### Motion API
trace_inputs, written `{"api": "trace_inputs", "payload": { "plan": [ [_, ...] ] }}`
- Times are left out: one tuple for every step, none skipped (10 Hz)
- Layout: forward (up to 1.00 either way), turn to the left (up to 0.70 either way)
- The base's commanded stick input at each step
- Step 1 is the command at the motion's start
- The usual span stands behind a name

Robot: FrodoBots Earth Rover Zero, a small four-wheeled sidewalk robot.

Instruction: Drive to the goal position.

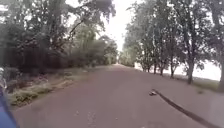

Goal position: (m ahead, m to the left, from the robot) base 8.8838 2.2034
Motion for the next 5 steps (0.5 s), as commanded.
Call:
{"api": "trace_inputs", "payload": {
  "plan": [
    [0.70,-0.01],
    [0.70,-0.01],
    [0.70,-0.01],
    [0.70,-0.01],
    [0.70,-0.01]
  ]
}}
